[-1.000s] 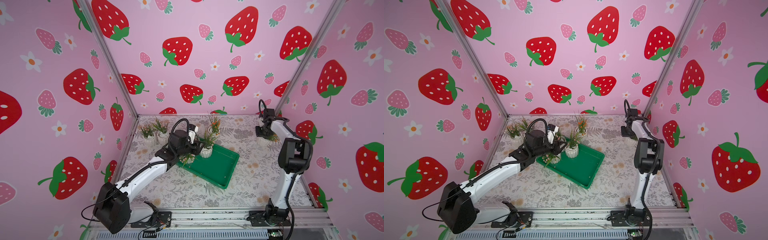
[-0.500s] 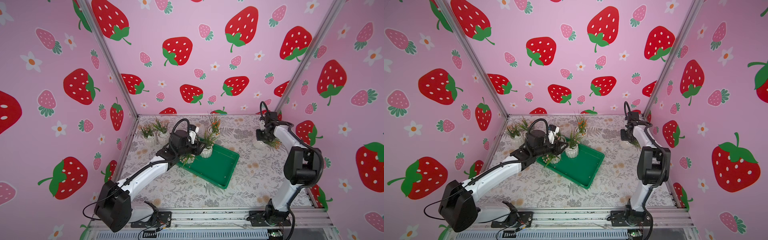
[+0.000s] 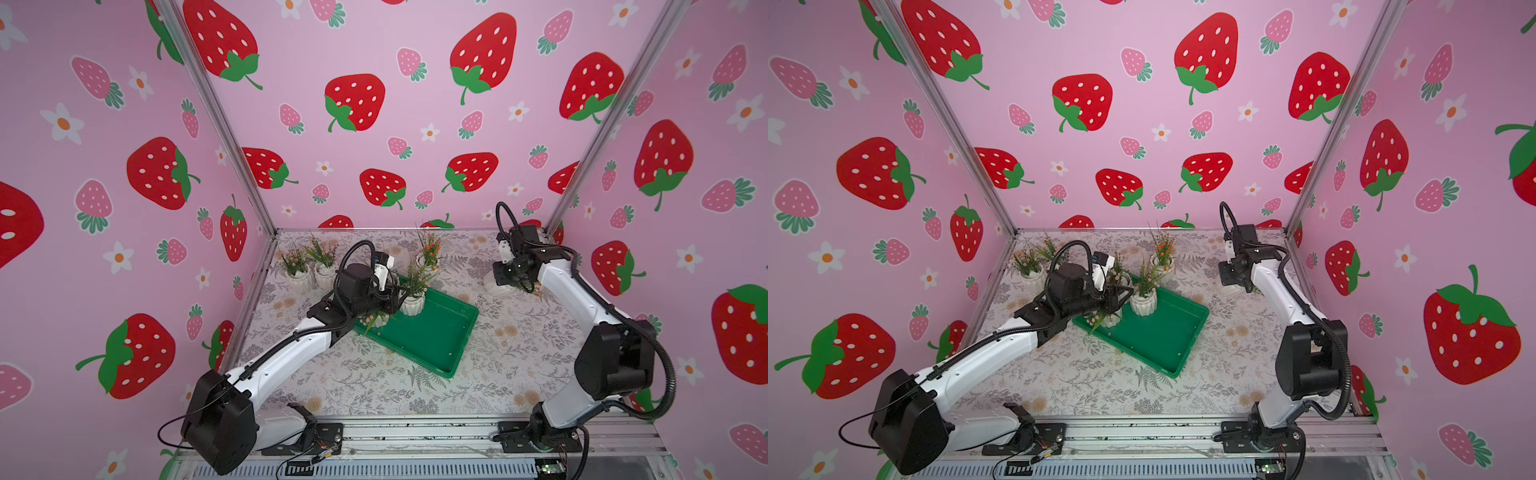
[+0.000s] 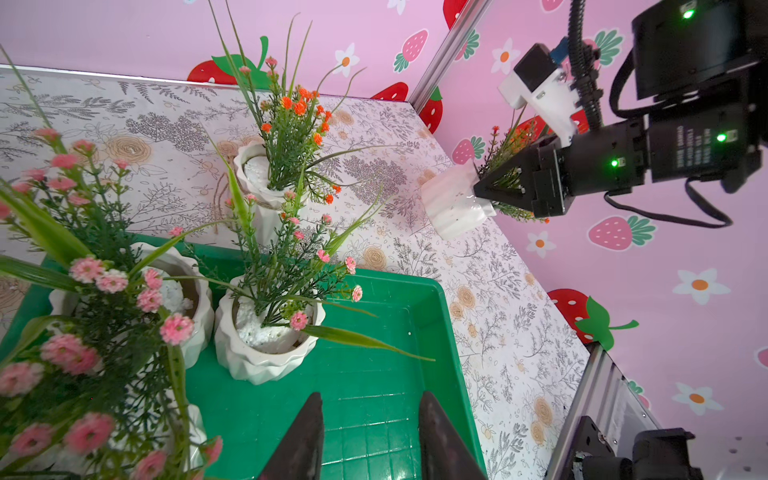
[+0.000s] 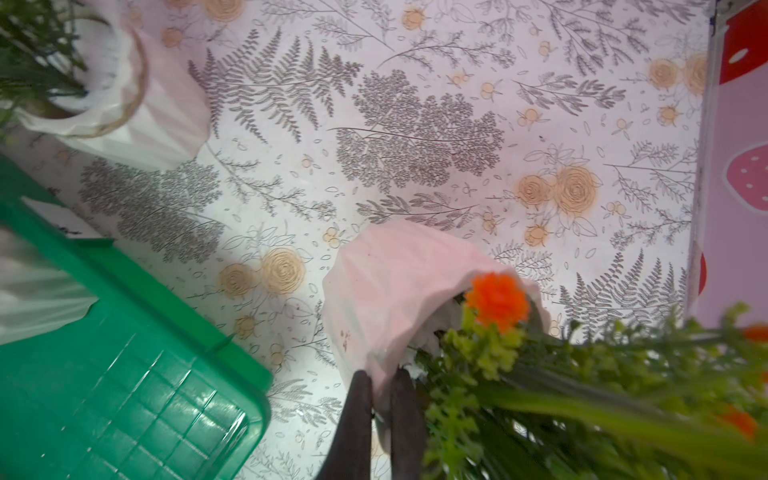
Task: Put the potted gypsophila into the storage box
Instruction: Pick up the baby's breath potted plant from the center of the board, then place the baby's breath potted plant at the storage box.
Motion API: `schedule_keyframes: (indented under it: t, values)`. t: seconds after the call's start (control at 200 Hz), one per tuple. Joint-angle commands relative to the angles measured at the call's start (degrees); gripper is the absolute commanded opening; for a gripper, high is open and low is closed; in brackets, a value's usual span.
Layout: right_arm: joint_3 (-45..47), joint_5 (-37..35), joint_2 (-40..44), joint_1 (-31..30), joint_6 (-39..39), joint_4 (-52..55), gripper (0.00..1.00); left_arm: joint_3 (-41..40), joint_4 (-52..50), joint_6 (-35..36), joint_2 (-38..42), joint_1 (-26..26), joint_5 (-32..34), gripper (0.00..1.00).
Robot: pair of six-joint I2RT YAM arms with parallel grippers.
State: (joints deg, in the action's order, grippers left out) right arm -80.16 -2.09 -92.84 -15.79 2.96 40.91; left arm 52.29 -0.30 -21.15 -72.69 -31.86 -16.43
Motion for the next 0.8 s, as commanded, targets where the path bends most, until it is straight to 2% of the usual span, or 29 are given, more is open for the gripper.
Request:
schedule_keyframes:
  t: [0.0,0.315,0.61,0.795]
  values:
    - [-0.44,-1.58,3.6,-3.47,-0.89,1.52,0.0,-0.96,0.01,-1.48,2.52,0.13,3.15,0.41]
    - [1.23,-0.23,9.85,-13.97,-3.2,3.86,0.0,-4.39,-0.78,-3.71,7.27,0.66,5.7,0.41]
    - [6.79,5.65,14.64,-20.98,-6.83,3.48,0.0,-5.55,-3.79,-4.86,9.78,1.17,6.2,0.41]
    - [9.09,4.2,15.93,-26.11,-8.52,2.76,0.0,-6.08,-8.16,-6.25,12.2,2.22,7.23,0.41]
